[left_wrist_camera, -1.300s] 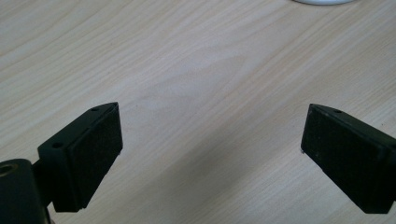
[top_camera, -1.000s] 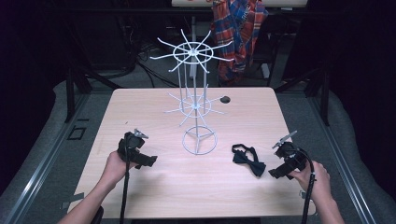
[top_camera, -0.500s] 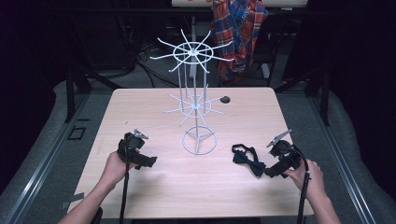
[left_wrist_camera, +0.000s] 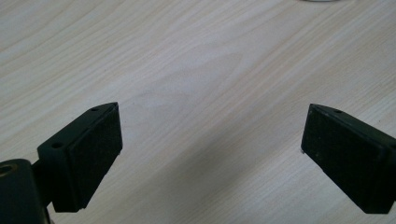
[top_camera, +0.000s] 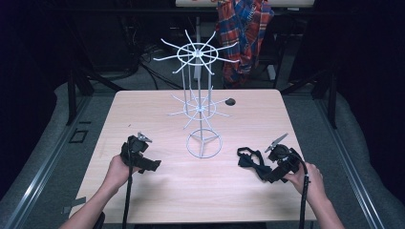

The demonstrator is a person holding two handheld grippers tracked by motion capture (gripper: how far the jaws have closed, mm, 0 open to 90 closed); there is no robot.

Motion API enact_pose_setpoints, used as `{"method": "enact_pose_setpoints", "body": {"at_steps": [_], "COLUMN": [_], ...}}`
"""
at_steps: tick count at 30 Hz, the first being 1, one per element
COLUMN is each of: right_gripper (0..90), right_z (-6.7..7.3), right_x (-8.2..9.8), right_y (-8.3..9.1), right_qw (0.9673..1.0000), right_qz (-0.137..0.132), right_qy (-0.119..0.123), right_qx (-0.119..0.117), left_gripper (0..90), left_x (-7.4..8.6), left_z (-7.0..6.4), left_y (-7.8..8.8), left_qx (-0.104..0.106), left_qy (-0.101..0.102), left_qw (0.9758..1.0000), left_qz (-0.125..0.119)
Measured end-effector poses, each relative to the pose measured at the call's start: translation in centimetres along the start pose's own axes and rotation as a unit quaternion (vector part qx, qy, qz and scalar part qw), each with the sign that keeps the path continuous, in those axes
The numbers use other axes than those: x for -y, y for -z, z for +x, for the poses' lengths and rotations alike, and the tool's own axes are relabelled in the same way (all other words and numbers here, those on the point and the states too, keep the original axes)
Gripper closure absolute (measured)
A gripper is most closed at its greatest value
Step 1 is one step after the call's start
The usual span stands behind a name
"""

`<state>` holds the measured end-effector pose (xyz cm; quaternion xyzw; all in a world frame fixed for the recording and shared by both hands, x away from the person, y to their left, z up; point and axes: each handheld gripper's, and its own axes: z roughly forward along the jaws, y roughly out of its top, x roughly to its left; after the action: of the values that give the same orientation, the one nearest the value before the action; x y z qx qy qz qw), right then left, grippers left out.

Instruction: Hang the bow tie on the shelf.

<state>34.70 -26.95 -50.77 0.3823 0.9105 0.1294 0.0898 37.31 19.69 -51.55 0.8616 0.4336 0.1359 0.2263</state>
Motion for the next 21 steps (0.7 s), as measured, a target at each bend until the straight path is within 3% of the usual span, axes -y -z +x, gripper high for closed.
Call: {"method": "enact_pose_setpoints", "body": {"at_steps": [11, 21], "right_gripper": [6.5, 6.2], "right_z": [0.7, 1.4], "right_x": [-1.1, -1.9], "right_y": [-0.8, -1.6], "right_qw": [0.9998, 0.9998], "right_qz": [0.010, -0.004], "right_qy": [0.020, 0.021], "right_qx": [0.002, -0.006], "left_gripper": [5.3, 5.3], "left_x": [-0.1, -0.1], "left_z": [-0.1, -0.1], "left_y": [-0.2, -0.3], "left_qx": [-0.003, -0.003], "left_qy": [-0.001, -0.001], "left_qw": [1.0000, 1.0000], "left_qz": [0.003, 0.005]}}
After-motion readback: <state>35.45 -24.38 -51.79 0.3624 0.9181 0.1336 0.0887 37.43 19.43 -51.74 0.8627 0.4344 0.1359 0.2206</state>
